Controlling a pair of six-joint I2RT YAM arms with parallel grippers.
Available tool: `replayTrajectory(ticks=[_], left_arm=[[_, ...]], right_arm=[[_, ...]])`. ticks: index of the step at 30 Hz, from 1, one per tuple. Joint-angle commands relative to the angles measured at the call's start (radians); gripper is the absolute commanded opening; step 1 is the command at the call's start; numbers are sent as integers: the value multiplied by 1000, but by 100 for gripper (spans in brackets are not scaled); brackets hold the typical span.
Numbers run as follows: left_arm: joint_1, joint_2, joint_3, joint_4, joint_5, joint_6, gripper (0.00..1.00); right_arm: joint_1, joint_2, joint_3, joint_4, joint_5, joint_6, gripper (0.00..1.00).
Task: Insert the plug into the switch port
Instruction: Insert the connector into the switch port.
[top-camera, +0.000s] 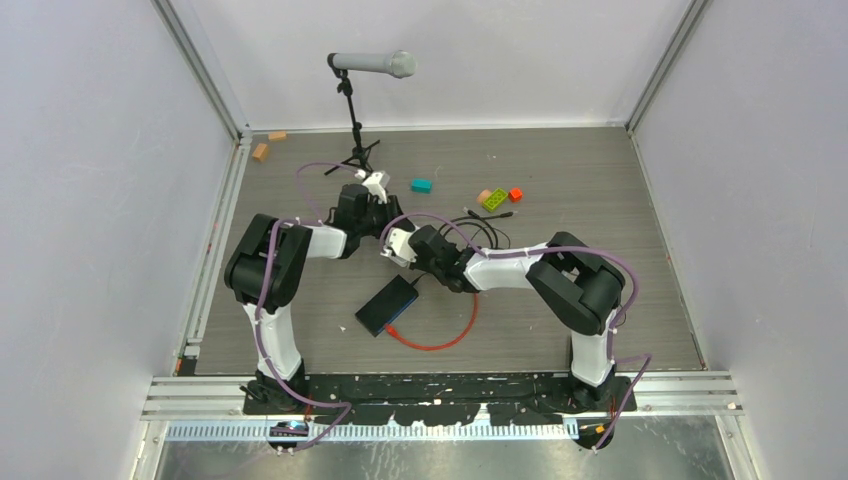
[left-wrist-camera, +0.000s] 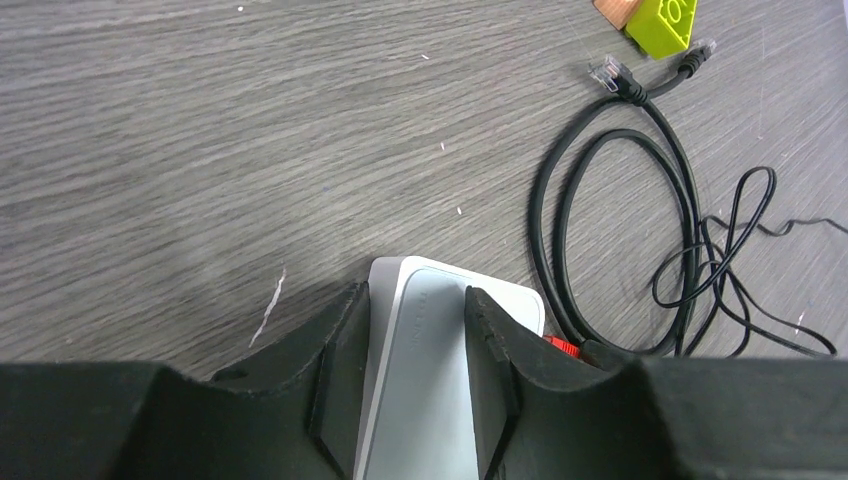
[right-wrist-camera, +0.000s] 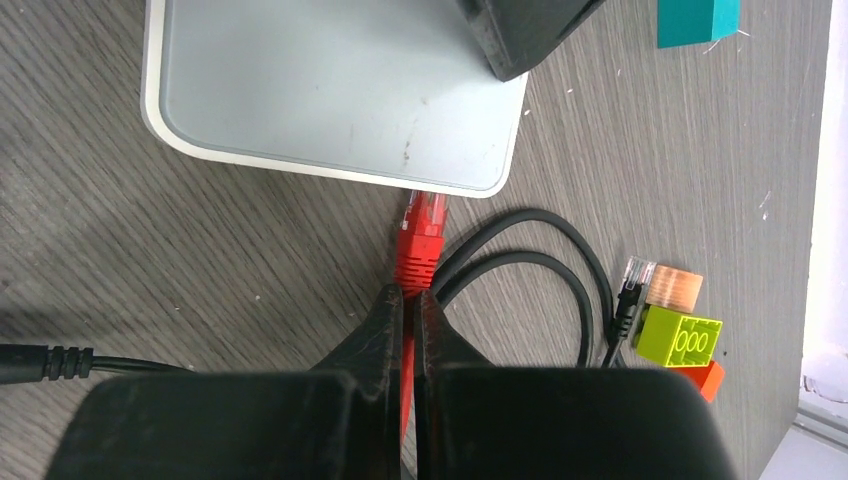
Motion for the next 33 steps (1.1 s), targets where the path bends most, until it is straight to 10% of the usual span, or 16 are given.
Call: replayTrajectory(ticks=[1,33], left_arm=[[-95,23,-3,-116,227,24,39],[-54,9,10,-72,339,94,39]], right_arm=[[8,-37,83,286,-150,-31,1],[-33,-95,62,300,-182,-28,0]])
